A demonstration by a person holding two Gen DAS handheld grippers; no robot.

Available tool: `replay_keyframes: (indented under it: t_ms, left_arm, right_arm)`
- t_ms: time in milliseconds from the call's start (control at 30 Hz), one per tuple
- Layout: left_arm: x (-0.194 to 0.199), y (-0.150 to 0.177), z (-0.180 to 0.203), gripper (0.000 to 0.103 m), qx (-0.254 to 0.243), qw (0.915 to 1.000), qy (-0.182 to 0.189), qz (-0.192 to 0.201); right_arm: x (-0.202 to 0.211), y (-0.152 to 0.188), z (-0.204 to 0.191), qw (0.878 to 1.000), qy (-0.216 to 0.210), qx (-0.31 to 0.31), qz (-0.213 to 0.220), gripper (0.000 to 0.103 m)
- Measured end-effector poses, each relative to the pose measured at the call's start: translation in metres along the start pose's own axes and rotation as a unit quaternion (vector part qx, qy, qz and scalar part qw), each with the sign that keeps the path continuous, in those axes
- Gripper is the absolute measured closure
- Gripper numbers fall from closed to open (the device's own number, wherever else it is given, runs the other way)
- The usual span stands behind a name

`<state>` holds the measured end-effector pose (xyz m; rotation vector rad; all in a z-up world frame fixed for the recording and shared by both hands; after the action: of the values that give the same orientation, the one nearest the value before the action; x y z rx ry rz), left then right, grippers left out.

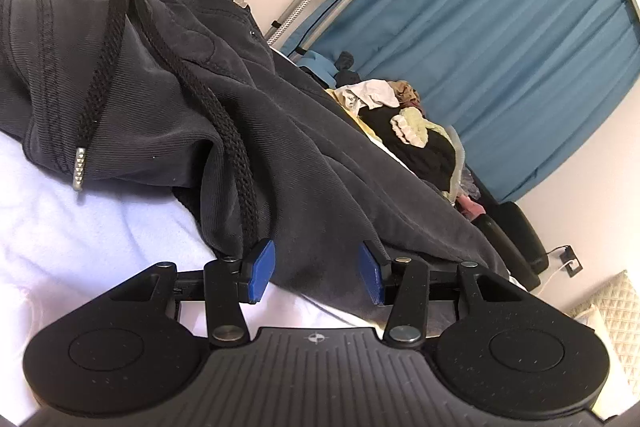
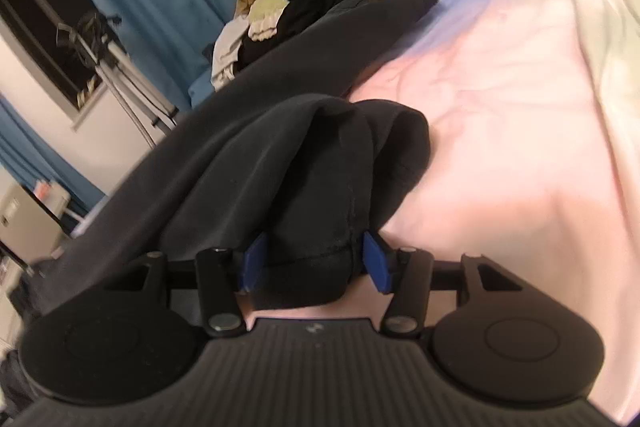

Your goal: Fold clothes

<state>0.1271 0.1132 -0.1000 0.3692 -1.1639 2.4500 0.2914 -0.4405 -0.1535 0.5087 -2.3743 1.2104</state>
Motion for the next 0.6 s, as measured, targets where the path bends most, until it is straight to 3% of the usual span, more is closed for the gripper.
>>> replay_keyframes:
  t_ms: [67, 133, 167, 367, 467, 600]
  left_arm:
    - [-0.004, 0.001, -0.001, 0.052, -0.002, 1.0000, -0.001, -0.001]
    - [-0.008, 0.003, -0.003, 0.052, -0.002, 1.0000, -0.005, -0.003]
    - [-0.009, 0.004, -0.004, 0.052, 0.001, 1.0000, -0.007, -0.005]
    - [-0.008, -0.002, -0.003, 0.052, 0.012, 0.9999, -0.002, 0.002]
    - [0.000, -0.006, -0.005, 0.052, 0.024, 0.9997, 0.001, 0.010]
    - [0.010, -0.012, -0.005, 0.052, 0.032, 0.9992, 0.004, 0.022]
  right_arm:
    - [-0.005, 0.002, 0.004, 1.000, 0.002, -0.004, 0.002, 0.052]
    - [-0.002, 0.001, 0.005, 1.000, -0.002, -0.013, 0.014, 0.081]
    - [0.000, 0.000, 0.005, 1.000, -0.004, -0.018, 0.020, 0.086]
    - [0.050, -0.022, -0.029, 0.992, -0.040, -0.059, 0.105, 0.089]
    - [0.097, -0.040, -0.057, 0.985, -0.039, -0.010, 0.167, 0.089]
    - [0.164, -0.066, -0.071, 0.962, -0.020, 0.049, 0.268, 0.090]
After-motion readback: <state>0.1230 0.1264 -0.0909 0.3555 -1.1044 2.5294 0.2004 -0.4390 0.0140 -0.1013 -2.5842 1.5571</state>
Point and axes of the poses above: each gripper's, at about its wrist camera, not at the fingertips, and x roughly against the way its jaws point, z to its right, y to its underside, the point moved 8 cm from there along -x, roughly the way its jaws point, and after that the axes turned 6 degrees about z, right-handed, at the moved point
